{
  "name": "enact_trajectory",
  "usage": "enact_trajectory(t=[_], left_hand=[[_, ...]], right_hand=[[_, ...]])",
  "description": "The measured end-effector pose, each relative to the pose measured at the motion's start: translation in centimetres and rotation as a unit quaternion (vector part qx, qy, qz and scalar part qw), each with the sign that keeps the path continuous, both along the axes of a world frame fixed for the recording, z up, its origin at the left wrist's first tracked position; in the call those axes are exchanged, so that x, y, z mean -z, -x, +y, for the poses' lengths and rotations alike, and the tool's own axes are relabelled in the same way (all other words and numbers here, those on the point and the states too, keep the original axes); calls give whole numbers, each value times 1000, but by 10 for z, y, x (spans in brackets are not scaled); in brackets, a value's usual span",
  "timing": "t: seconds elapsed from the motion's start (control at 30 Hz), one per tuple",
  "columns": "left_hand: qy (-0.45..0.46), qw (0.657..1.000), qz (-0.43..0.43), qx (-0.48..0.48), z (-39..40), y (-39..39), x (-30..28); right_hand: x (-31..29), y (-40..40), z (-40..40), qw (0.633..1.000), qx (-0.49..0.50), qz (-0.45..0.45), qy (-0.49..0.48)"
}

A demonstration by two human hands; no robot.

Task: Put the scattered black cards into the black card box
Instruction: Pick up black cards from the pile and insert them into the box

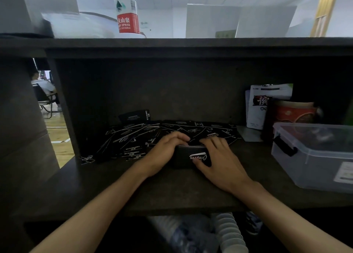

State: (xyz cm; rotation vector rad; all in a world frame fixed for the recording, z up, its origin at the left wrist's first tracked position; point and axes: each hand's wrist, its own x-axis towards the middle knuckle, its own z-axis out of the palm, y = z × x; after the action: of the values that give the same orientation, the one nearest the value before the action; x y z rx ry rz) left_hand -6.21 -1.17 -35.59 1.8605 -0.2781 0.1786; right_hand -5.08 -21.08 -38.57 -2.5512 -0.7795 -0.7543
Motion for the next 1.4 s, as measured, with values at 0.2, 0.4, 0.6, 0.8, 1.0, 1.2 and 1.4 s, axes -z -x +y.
enact_trajectory(t=[0.2,0.4,0.6,0.8,1.0,1.2,1.4], left_hand=[[68,994,77,31,-27,-2,2],[-227,967,-99,-69,-52,-44,-7],[-444,888,-94,-78,-61,-85,18],[-446,879,-148,-84,-27,-86,20],[-454,850,-261,-64,-38,-71,21],[-482,846,-180,-140,-33,-73,28],[-268,945,-160,-92,-41,-64,11]], right_hand=[[-4,-2,-12,1000,5,6,1],[-3,-9,-70,998,69,15,6],[-1,-2,-70,998,65,-13,13],[1,-5,-72,998,51,-18,9],[-3,-3,-80,1000,14,-1,16],[-4,3,-91,1000,-5,-7,6],[-2,1,-91,1000,10,-11,7]])
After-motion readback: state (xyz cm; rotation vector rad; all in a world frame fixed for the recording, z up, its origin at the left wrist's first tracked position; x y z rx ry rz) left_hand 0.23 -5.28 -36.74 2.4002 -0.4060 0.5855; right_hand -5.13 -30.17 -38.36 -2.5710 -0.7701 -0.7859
